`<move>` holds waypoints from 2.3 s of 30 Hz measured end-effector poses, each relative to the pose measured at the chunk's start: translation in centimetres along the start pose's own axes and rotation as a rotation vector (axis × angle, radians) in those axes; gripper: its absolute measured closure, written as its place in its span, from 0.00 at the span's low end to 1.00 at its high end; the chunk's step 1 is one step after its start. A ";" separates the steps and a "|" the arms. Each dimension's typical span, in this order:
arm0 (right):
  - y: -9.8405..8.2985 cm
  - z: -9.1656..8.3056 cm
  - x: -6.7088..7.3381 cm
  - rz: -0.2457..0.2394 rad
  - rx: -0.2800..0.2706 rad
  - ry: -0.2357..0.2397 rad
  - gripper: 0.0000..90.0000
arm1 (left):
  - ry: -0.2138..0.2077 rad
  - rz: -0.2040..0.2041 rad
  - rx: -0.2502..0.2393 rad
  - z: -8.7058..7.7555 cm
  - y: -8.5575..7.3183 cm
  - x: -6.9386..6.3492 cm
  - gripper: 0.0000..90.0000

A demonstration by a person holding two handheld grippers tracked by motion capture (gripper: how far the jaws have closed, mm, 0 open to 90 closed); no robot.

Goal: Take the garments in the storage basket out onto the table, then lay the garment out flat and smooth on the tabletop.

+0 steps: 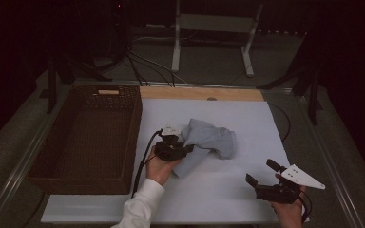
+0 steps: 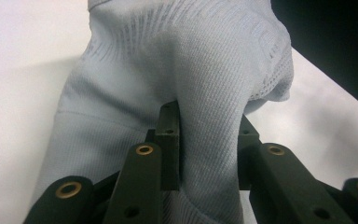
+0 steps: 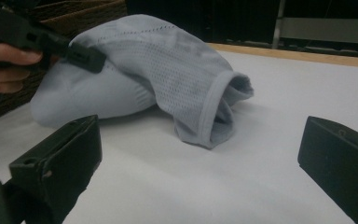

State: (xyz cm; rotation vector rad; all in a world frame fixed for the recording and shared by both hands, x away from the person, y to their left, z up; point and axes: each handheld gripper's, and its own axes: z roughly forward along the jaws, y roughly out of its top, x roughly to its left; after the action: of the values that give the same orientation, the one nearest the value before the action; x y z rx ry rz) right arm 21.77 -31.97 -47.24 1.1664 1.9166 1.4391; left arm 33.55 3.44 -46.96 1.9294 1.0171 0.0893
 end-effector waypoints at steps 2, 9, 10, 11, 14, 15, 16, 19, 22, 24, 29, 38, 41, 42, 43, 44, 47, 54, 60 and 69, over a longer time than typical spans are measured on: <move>0.0 0.0 0.0 0.000 -0.001 0.000 0.00 | -0.011 0.002 0.004 0.0 -0.3 -0.3 0.79; 0.0 0.0 0.0 -0.002 0.000 0.000 0.00 | -0.087 0.043 0.020 0.1 -1.0 -1.7 0.60; 0.0 0.0 0.0 -0.001 0.000 0.000 0.00 | -0.104 0.042 0.013 0.0 -1.0 -1.9 0.54; 0.0 0.0 0.0 -0.002 0.000 0.000 0.00 | -0.115 0.042 0.003 -0.1 -1.0 -1.9 0.49; 0.0 0.0 0.1 -0.002 0.001 0.001 0.00 | -0.120 0.050 -0.034 -0.5 -0.8 -2.2 0.33; 0.0 0.0 0.1 -0.001 0.001 0.000 0.00 | -0.104 0.050 -0.036 -0.5 -0.8 -2.3 0.26; 0.0 0.0 0.0 -0.001 0.001 0.000 0.00 | -0.090 0.051 -0.041 -0.7 -0.8 -2.3 0.19; 0.0 0.0 0.1 -0.001 0.001 0.000 0.00 | -0.092 0.062 -0.050 -1.1 -0.7 -2.2 0.05; 0.0 0.0 0.1 -0.002 0.001 0.001 0.00 | -0.096 0.067 -0.064 -1.5 -0.7 -2.1 0.00; 0.0 0.1 0.1 -0.001 0.002 0.000 0.00 | -0.087 0.075 -0.077 -1.9 -0.6 -2.1 0.00; 0.0 0.0 0.1 -0.001 0.003 -0.002 0.00 | -0.068 0.094 -0.110 -3.1 -0.4 -2.0 0.00; 0.0 0.0 0.0 -0.002 0.003 -0.002 0.00 | -0.030 0.119 -0.148 -5.2 -0.4 -2.0 0.00; 0.0 0.0 0.0 -0.002 0.002 -0.003 0.00 | -0.019 0.120 -0.160 -6.0 -0.5 -2.0 0.00; 0.0 0.0 0.0 -0.001 0.003 -0.003 0.00 | -0.019 0.118 -0.164 -6.2 -0.5 -2.0 0.00; 0.0 0.0 0.0 -0.001 0.003 -0.002 0.00 | -0.015 0.115 -0.168 -6.4 -0.5 -2.0 0.00; 0.0 0.1 0.1 -0.003 0.004 -0.001 0.00 | -0.009 0.114 -0.174 -6.7 -0.5 -2.1 0.00; 0.0 0.1 0.1 -0.007 0.006 0.003 0.00 | -0.006 0.113 -0.195 -7.2 -0.4 -2.1 0.00; 0.0 0.2 0.2 -0.005 0.010 0.006 0.00 | -0.010 0.115 -0.221 -8.2 -0.5 -2.1 0.00; 0.0 0.8 0.5 0.002 0.015 0.015 0.00 | -0.025 0.109 -0.236 -8.6 -0.3 -2.0 0.00; 0.3 3.3 0.0 0.021 0.077 0.026 0.00 | -0.019 0.112 -0.224 -8.5 -0.5 -1.9 0.00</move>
State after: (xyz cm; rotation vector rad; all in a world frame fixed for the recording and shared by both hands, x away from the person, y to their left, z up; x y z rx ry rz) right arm 24.41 -30.18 -48.10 1.2116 1.9990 1.4095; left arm 28.27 8.12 -41.84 1.7775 0.8483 0.2379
